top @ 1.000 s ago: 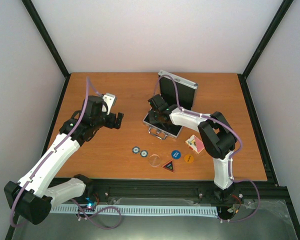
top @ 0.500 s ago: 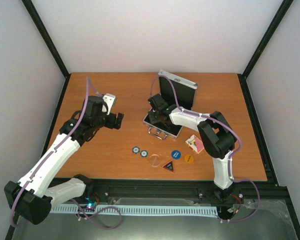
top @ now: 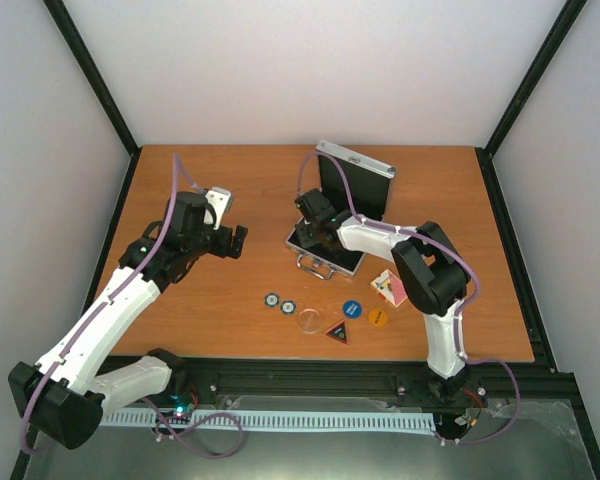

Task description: Pack up texas hold em set

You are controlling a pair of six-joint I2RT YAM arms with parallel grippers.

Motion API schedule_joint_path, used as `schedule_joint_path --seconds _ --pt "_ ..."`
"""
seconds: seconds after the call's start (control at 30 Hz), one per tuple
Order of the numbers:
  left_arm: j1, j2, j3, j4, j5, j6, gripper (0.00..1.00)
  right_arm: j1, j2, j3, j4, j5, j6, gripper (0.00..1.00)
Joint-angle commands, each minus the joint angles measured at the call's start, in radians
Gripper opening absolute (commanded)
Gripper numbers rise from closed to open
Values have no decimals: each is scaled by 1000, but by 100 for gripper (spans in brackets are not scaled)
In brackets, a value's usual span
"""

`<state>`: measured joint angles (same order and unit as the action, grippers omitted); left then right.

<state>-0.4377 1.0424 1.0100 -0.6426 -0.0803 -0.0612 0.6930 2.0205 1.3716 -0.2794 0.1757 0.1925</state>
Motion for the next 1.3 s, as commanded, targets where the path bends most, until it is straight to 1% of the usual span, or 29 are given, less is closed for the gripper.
schedule_joint_path --seconds 0.0,0.07,0.13,0.17,0.27,0.33,0.4,0.47,0.53,0.63,0.77,0.9,1.27 --pt "4 -2 7 26 12 -20 100 9 -54 -31 5 -12 62 31" --pt "4 -3 7 26 16 -20 100 10 -83 -50 4 -11 97 44" --pt "4 -4 6 25 17 -20 100 11 -99 -51 -14 -10 124 50" --pt "4 -4 6 24 17 -20 100 10 -104 -46 -26 -9 141 50" --pt "4 -3 4 24 19 -18 100 10 -109 -24 -66 -30 221 48" --pt "4 -2 4 23 24 -18 100 11 -94 13 -106 -54 300 42" --pt "4 -2 5 21 31 -17 100 10 -81 48 -142 -69 397 40" --pt "4 -2 9 21 38 -14 100 10 -84 55 -132 -101 487 36" --pt "4 -4 14 16 42 -6 100 10 -92 51 -107 -121 567 36" --pt "4 -10 15 10 48 1 100 11 -103 51 -117 -83 654 38" --pt "4 -24 6 7 46 9 100 11 -114 42 -148 -35 697 38" --pt "4 -34 -3 9 45 13 100 11 -120 7 -132 -47 714 38" --pt "4 -49 -4 -6 38 17 100 10 -43 20 -127 -60 739 38"
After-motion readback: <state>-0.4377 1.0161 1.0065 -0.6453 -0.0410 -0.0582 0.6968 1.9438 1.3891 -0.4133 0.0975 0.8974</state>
